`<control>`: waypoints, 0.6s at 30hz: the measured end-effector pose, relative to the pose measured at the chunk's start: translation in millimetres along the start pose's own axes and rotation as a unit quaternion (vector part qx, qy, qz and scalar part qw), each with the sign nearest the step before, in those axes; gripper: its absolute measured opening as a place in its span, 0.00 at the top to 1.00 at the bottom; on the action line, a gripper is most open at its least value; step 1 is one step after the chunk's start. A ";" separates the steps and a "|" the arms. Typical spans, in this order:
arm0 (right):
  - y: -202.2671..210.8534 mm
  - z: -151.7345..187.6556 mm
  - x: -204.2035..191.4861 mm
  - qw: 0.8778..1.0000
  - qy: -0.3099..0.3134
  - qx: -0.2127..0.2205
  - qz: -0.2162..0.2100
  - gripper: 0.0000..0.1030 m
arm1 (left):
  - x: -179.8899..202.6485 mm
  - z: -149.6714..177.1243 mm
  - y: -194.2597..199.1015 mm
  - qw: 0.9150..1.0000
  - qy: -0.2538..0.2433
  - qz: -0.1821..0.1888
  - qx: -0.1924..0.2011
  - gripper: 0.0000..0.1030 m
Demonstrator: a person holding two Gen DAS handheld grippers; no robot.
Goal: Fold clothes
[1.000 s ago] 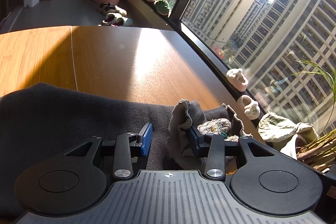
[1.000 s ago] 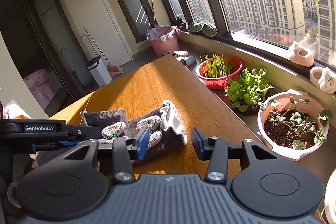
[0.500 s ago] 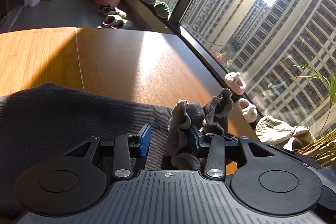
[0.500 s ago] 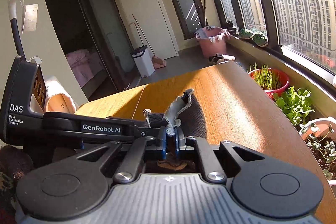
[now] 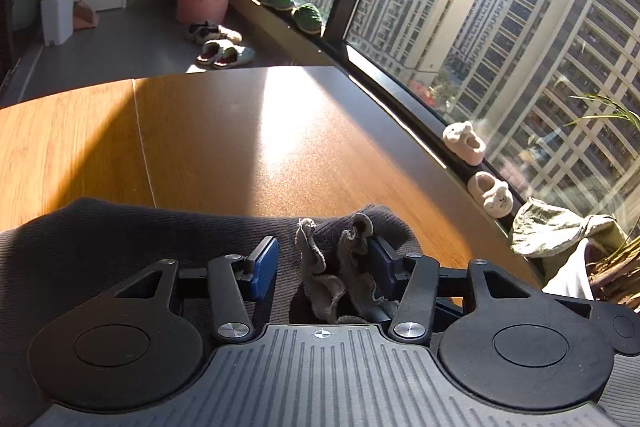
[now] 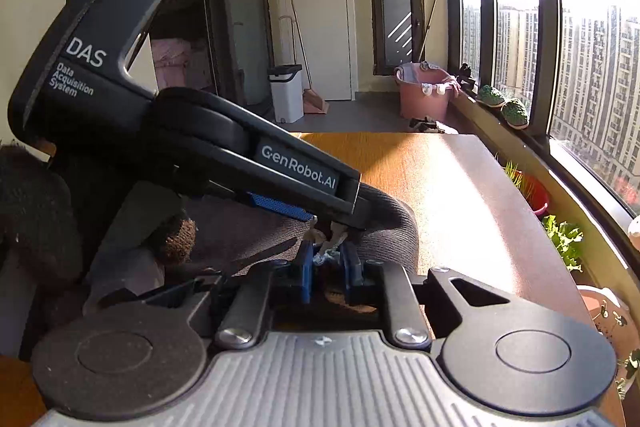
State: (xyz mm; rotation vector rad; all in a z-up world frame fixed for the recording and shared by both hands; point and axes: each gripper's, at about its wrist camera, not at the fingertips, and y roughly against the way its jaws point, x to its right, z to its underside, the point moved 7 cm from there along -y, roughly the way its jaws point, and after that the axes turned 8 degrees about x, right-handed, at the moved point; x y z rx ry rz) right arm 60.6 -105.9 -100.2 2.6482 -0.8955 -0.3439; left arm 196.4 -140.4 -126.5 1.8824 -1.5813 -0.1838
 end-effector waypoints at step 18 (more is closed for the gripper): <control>-16.5 11.5 52.3 0.983 -0.182 -0.015 0.009 0.71 | -10.5 2.8 4.5 1.000 0.022 -0.001 0.009 0.45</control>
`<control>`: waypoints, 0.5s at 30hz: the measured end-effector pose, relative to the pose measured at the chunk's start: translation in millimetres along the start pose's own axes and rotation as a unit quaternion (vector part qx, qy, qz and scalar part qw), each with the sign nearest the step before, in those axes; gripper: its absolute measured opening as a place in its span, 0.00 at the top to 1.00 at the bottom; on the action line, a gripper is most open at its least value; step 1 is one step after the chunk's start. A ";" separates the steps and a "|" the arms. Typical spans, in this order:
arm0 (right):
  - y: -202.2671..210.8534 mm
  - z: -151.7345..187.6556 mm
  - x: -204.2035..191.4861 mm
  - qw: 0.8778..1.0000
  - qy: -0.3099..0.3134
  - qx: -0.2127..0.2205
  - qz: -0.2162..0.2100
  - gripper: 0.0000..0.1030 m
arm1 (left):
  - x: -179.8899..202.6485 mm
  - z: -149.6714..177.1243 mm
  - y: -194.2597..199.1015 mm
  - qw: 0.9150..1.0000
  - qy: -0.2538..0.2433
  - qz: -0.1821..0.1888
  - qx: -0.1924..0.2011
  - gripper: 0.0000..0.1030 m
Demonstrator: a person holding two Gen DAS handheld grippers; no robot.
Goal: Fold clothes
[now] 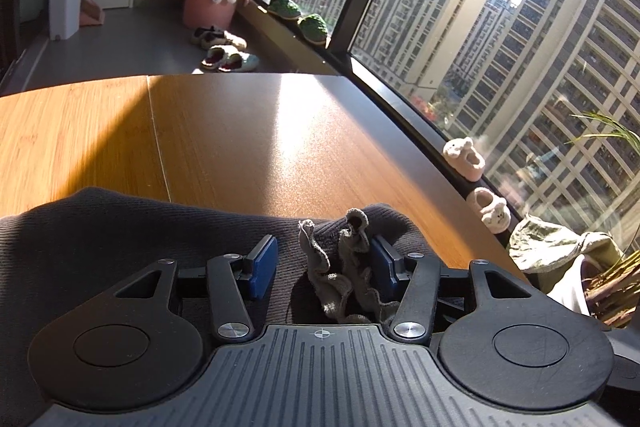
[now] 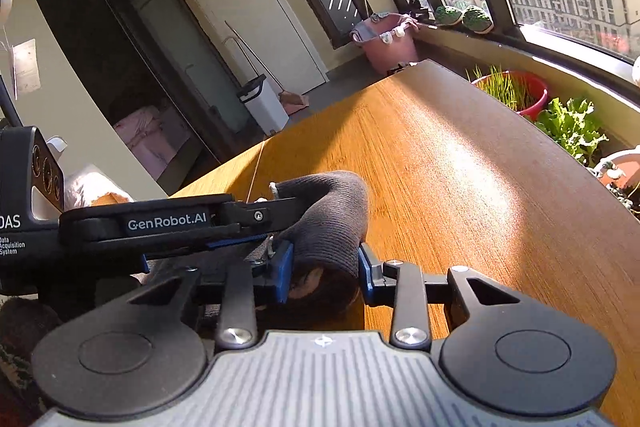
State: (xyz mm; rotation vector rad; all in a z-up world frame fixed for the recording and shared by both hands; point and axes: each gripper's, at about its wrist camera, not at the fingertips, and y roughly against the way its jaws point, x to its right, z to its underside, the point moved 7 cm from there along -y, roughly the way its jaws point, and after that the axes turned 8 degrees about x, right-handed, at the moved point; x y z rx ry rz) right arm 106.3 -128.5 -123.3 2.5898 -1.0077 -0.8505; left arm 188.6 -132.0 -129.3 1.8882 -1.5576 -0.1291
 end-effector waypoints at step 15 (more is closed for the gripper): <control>-9.4 51.5 -105.9 0.808 0.579 0.039 0.099 0.70 | 13.6 -17.5 9.8 0.997 0.040 0.054 -0.028 0.50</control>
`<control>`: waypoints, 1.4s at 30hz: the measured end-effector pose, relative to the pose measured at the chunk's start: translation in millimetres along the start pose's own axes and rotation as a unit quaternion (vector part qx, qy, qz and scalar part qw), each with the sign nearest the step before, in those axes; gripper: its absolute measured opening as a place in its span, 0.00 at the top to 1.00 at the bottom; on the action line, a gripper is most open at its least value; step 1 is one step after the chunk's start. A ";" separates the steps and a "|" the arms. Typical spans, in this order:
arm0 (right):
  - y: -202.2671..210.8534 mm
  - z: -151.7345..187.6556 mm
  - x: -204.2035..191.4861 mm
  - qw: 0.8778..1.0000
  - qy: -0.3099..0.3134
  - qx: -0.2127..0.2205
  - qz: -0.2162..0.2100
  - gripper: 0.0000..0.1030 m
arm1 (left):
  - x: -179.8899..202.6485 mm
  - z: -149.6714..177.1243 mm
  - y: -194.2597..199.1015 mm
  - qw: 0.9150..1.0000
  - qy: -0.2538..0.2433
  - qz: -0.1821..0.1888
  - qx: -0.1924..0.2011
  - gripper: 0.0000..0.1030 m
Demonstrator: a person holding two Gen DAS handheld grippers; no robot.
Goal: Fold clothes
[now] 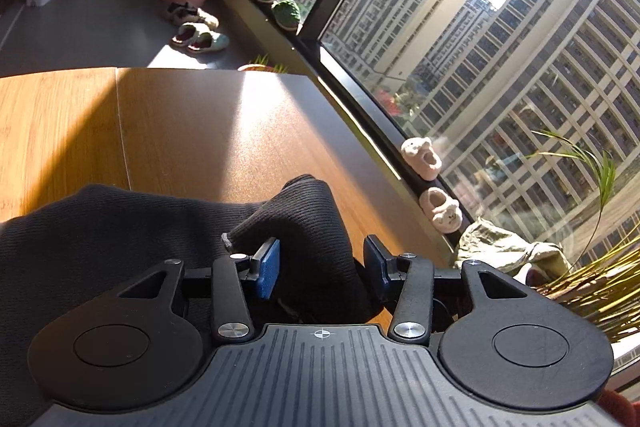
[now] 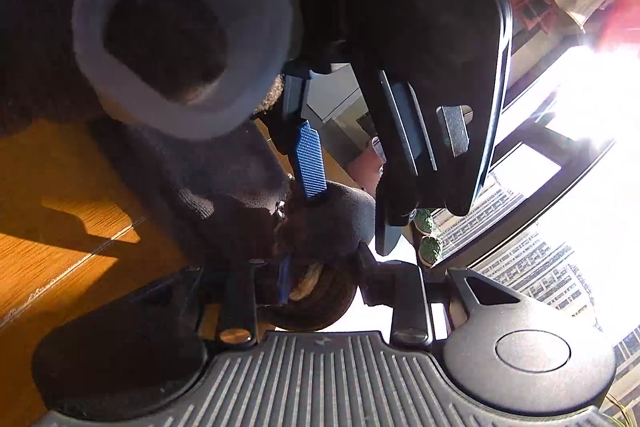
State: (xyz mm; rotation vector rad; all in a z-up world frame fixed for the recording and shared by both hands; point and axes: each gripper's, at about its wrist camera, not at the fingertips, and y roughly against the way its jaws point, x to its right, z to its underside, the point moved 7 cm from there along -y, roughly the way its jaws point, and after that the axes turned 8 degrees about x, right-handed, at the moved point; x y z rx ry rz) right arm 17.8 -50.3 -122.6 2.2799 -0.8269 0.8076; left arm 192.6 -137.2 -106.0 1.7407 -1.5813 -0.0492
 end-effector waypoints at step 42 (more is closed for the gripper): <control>-4.6 -0.5 50.2 0.936 -0.341 -0.015 -0.084 0.65 | -54.5 -18.6 58.0 0.996 0.041 -0.040 0.067 0.29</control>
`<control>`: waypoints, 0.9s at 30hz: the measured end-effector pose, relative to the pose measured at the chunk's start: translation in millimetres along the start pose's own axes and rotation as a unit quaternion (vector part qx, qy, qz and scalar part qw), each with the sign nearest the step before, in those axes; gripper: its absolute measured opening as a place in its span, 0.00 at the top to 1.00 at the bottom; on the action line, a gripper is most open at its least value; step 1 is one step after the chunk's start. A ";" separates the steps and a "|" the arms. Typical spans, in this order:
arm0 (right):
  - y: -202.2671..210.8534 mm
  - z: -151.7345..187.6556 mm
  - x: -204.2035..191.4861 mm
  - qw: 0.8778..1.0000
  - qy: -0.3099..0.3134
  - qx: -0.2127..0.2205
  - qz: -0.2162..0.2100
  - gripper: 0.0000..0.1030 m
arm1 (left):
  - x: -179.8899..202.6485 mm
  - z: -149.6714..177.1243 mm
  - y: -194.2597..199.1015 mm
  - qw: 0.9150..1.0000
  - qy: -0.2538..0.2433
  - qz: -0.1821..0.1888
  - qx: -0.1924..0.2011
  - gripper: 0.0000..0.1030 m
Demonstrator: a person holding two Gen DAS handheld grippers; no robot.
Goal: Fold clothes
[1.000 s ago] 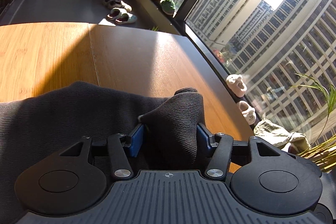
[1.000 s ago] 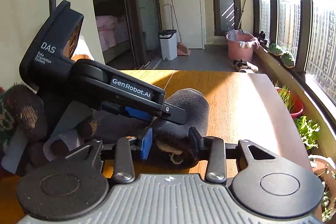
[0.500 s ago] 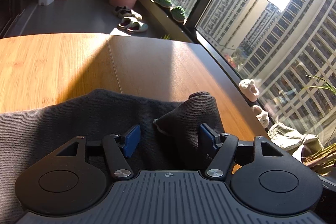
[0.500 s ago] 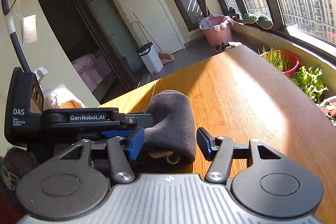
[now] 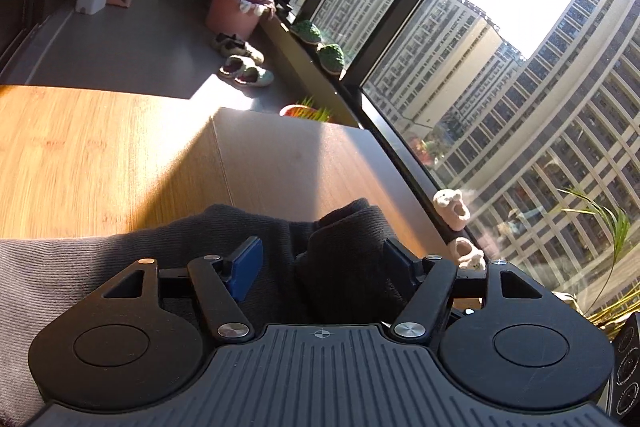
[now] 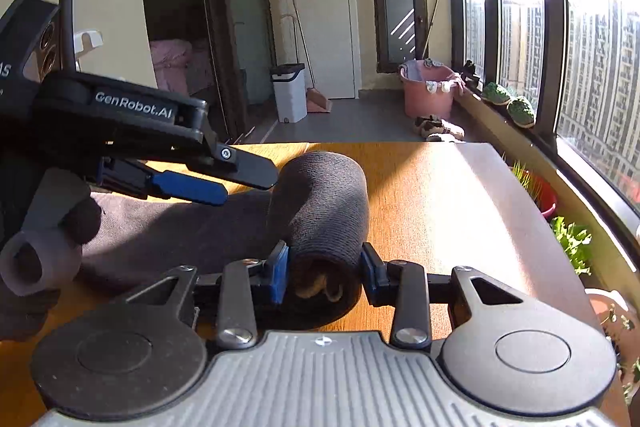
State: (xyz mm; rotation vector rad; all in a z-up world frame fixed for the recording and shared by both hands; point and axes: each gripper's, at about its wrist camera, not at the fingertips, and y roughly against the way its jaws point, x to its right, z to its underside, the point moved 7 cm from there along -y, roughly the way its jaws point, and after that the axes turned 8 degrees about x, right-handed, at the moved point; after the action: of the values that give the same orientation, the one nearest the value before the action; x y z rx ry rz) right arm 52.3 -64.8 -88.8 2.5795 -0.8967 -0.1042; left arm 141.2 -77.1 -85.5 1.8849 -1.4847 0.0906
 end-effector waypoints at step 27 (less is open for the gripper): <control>-27.5 22.8 9.1 0.977 -0.200 -0.042 -0.064 0.57 | -28.3 0.2 9.5 0.999 -0.008 -0.036 -0.001 0.32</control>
State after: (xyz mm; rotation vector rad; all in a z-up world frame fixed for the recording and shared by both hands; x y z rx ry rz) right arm 70.8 -58.8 -120.1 2.5779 -0.8340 -0.7052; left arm 123.4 -54.7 -94.3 1.9383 -1.4259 0.0402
